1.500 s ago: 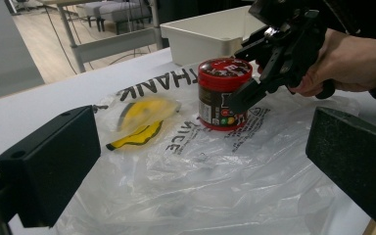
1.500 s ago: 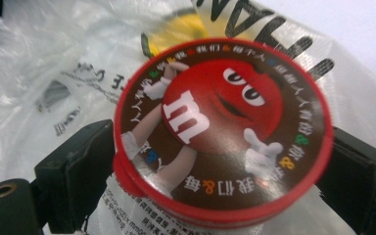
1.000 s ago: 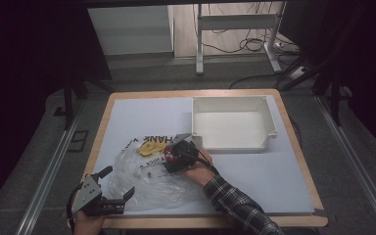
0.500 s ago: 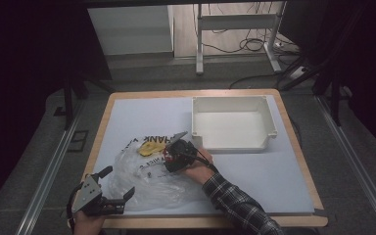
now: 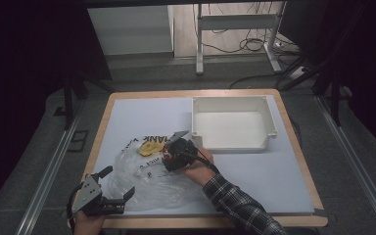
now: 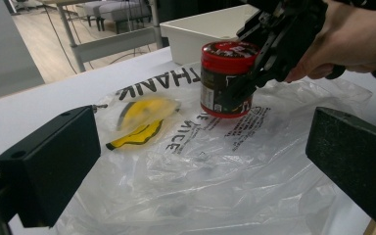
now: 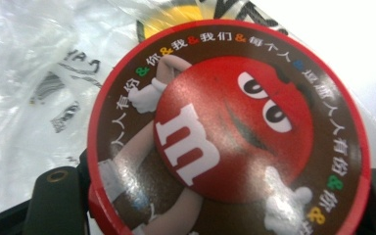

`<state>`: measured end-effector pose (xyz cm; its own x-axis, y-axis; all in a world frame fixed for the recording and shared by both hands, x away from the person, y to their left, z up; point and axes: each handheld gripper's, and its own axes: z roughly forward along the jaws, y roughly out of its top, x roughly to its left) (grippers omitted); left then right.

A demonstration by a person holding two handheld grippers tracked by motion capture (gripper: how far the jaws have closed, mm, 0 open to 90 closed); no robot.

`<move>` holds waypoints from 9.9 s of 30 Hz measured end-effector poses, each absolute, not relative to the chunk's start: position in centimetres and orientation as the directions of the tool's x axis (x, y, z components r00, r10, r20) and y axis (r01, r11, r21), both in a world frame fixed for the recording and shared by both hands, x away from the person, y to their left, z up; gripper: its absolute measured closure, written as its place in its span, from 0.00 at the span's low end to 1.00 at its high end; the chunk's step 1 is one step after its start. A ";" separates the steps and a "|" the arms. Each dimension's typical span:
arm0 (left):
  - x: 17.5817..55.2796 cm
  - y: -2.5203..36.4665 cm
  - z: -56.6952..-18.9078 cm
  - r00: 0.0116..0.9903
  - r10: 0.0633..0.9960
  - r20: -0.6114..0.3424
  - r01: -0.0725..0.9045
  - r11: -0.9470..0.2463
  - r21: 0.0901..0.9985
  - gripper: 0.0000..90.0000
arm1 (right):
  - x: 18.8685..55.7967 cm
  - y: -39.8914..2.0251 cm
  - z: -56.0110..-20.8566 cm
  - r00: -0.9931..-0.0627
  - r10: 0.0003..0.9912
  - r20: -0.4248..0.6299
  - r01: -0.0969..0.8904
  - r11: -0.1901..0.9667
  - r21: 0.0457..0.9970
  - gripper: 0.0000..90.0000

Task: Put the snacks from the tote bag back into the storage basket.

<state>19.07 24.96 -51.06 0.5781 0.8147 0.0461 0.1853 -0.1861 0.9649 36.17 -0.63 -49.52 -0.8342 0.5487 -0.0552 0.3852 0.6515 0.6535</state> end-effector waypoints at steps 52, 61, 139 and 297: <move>19.1 25.1 -51.0 0.570 0.820 0.040 0.179 -0.172 0.969 0.00 | 34.4 -7.6 -46.4 -0.812 0.581 -0.057 0.406 0.632 0.660 0.29; 18.9 25.2 -50.9 0.560 0.827 0.049 0.158 -0.164 0.974 0.00 | 34.7 -9.1 -46.1 -0.800 0.597 -0.064 0.415 0.626 0.660 0.29; 18.9 25.2 -50.8 0.567 0.822 0.050 0.152 -0.164 0.975 0.00 | 43.3 -13.5 -45.5 -0.775 0.622 -0.107 0.402 0.618 0.676 0.29; 18.9 25.2 -50.8 0.566 0.823 0.047 0.151 -0.160 0.976 0.00 | 49.2 -11.9 -47.5 -0.837 0.538 -0.100 0.332 0.644 0.689 0.07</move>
<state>18.86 25.24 -50.84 0.5664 0.8228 0.0472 0.1509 -0.1598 0.9756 49.17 -11.90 -47.55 -0.8367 0.5385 -0.1004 0.3318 0.6440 0.6894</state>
